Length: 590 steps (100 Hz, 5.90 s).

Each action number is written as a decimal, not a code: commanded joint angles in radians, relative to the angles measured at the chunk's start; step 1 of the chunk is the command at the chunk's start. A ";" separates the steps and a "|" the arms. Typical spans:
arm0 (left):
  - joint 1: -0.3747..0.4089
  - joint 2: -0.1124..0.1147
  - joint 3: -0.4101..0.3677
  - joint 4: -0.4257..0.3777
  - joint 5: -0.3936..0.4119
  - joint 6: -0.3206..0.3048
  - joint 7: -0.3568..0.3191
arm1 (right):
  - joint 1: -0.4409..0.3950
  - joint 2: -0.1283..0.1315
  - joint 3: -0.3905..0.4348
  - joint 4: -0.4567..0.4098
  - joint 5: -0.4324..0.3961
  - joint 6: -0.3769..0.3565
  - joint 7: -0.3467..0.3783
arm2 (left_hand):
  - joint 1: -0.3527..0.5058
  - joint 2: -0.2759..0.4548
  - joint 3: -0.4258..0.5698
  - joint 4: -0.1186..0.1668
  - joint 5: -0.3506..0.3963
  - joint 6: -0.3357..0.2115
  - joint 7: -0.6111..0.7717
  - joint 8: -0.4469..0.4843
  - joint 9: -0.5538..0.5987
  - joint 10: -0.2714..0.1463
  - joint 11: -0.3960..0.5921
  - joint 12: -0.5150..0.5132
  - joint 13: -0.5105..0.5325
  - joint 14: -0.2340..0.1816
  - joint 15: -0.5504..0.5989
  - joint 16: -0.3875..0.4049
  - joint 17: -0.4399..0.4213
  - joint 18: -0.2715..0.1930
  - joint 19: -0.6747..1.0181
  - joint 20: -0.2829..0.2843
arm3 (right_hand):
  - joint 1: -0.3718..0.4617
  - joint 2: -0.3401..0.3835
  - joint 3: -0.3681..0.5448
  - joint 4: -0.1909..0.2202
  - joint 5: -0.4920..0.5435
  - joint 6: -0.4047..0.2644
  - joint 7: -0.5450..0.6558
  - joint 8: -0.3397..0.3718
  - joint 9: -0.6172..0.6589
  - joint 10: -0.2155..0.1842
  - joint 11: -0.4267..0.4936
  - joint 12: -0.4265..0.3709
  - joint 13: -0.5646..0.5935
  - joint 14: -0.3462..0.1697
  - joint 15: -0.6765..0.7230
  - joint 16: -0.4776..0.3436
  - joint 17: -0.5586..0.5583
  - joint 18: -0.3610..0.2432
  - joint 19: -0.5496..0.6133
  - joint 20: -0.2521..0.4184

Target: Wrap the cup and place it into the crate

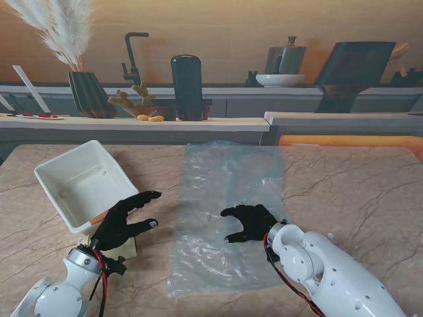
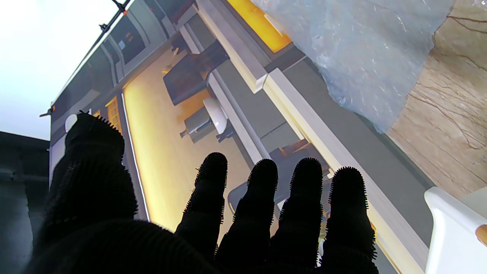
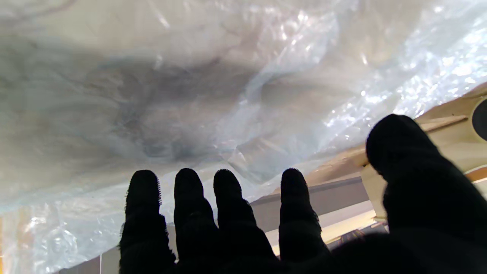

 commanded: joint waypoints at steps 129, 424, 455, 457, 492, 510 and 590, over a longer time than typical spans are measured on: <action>0.009 -0.007 0.003 -0.009 0.067 -0.092 0.045 | -0.217 -0.133 0.193 -0.073 0.521 -0.581 -0.372 | 0.035 -0.009 -0.002 0.031 -0.063 -0.003 -0.005 0.006 -0.023 -0.036 -0.008 0.006 0.003 -0.034 0.017 0.035 0.001 -0.007 0.090 0.094 | 0.043 -0.184 0.109 0.005 0.095 0.087 0.054 0.139 0.085 0.003 0.132 0.076 0.184 -0.028 0.111 0.078 0.168 0.018 0.116 0.034; 0.017 0.125 -0.008 0.020 0.706 0.379 -0.399 | -0.241 -0.093 0.217 -0.103 0.696 -0.498 -0.164 | 0.229 -0.083 0.703 0.065 -0.320 0.022 0.342 0.112 -0.097 -0.109 0.371 0.244 0.195 -0.174 0.362 0.335 0.399 -0.266 0.473 0.102 | 0.001 -0.031 0.026 0.012 0.096 0.045 -0.008 0.145 0.061 0.005 0.049 0.057 0.113 -0.017 0.063 0.057 0.081 0.032 0.067 0.011; 0.001 0.126 -0.001 0.047 0.686 0.392 -0.405 | -0.243 -0.093 0.218 -0.104 0.700 -0.496 -0.163 | 0.352 -0.170 0.725 0.034 -0.356 -0.004 0.497 0.245 -0.065 -0.120 0.365 0.468 0.276 -0.170 0.349 0.570 0.432 -0.296 0.542 0.243 | -0.005 -0.008 0.019 0.013 0.101 0.042 -0.008 0.145 0.065 0.006 0.047 0.057 0.111 -0.017 0.062 0.058 0.077 0.029 0.065 0.014; 0.002 0.126 -0.002 0.047 0.690 0.394 -0.406 | -0.243 -0.093 0.218 -0.104 0.700 -0.497 -0.164 | 0.342 -0.178 0.729 0.036 -0.362 -0.004 0.492 0.245 -0.079 -0.120 0.367 0.451 0.270 -0.171 0.338 0.565 0.429 -0.294 0.525 0.233 | -0.006 -0.006 0.018 0.013 0.102 0.042 -0.008 0.145 0.066 0.006 0.047 0.057 0.112 -0.017 0.062 0.058 0.077 0.029 0.065 0.014; -0.007 0.123 -0.002 0.089 0.673 0.398 -0.379 | -0.244 -0.096 0.217 -0.104 0.711 -0.498 -0.168 | 0.377 -0.188 0.742 0.024 -0.321 -0.074 0.689 0.414 -0.009 -0.131 0.378 0.546 0.373 -0.155 0.344 0.497 0.651 -0.330 0.564 0.060 | -0.009 0.037 0.003 0.015 0.119 0.036 -0.004 0.144 0.074 0.007 0.044 0.057 0.111 -0.018 0.060 0.059 0.071 0.025 0.063 0.018; 0.009 0.117 -0.025 0.090 0.664 0.372 -0.327 | -0.245 -0.096 0.218 -0.105 0.711 -0.498 -0.171 | 0.419 -0.163 0.746 0.011 -0.145 -0.104 0.827 0.549 0.006 -0.130 0.365 0.638 0.331 -0.132 0.368 0.564 0.636 -0.317 0.606 0.116 | -0.008 0.044 -0.002 0.017 0.126 0.035 -0.002 0.144 0.080 0.006 0.044 0.057 0.111 -0.018 0.060 0.059 0.069 0.022 0.062 0.019; 0.038 0.102 -0.078 -0.143 0.812 0.226 -0.177 | -0.284 -0.097 0.249 -0.131 0.680 -0.524 -0.198 | 0.446 -0.159 0.736 0.006 -0.131 -0.105 0.816 0.545 0.000 -0.136 0.345 0.671 0.300 -0.134 0.354 0.643 0.576 -0.313 0.604 0.248 | -0.005 0.057 -0.014 0.018 0.177 0.030 0.007 0.141 0.106 0.014 0.037 0.058 0.109 -0.014 0.055 0.060 0.058 0.017 0.056 0.025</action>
